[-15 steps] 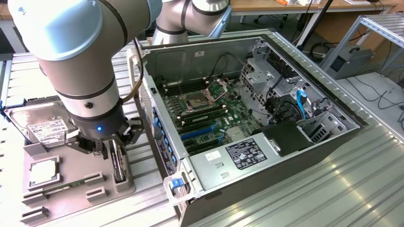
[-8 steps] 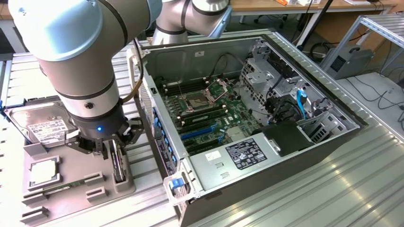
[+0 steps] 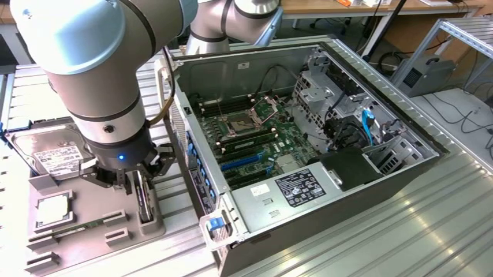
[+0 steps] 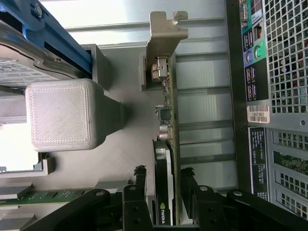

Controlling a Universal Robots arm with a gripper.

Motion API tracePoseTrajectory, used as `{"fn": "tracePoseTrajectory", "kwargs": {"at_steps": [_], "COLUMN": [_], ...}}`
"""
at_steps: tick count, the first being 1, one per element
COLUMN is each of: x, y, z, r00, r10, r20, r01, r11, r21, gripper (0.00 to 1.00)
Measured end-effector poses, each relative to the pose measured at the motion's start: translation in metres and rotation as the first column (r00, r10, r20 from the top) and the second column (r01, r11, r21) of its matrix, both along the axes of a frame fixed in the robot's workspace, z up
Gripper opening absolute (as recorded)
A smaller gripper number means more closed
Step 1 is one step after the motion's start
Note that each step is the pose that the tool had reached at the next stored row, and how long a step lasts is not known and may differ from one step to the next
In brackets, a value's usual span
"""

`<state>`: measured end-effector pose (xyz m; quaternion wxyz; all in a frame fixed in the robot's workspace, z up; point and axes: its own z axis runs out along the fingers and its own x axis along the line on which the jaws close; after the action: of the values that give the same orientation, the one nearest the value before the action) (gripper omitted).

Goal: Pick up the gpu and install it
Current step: 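Pick up the gpu and move the gpu toward the slot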

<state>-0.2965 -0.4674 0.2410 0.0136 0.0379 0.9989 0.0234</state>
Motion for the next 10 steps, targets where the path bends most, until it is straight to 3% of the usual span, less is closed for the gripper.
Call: {"fn": "tracePoseTrajectory", "kwargs": {"at_steps": [2, 3, 5, 6, 10], "x": [0.0, 0.0, 0.0, 0.0, 0.0], "y": [0.0, 0.0, 0.0, 0.0, 0.0], "z": [0.0, 0.0, 0.0, 0.0, 0.0], "r00": [1.0, 1.0, 1.0, 1.0, 1.0], "r10": [0.0, 0.0, 0.0, 0.0, 0.0], "r20": [0.0, 0.0, -0.0001, -0.0001, 0.0], "r01": [0.0, 0.0, 0.0, 0.0, 0.0], "r11": [1.0, 1.0, 1.0, 1.0, 1.0], "r21": [0.0, 0.0, 0.0, -0.0001, 0.0], "gripper": [0.41, 0.34, 0.34, 0.27, 0.27]}}
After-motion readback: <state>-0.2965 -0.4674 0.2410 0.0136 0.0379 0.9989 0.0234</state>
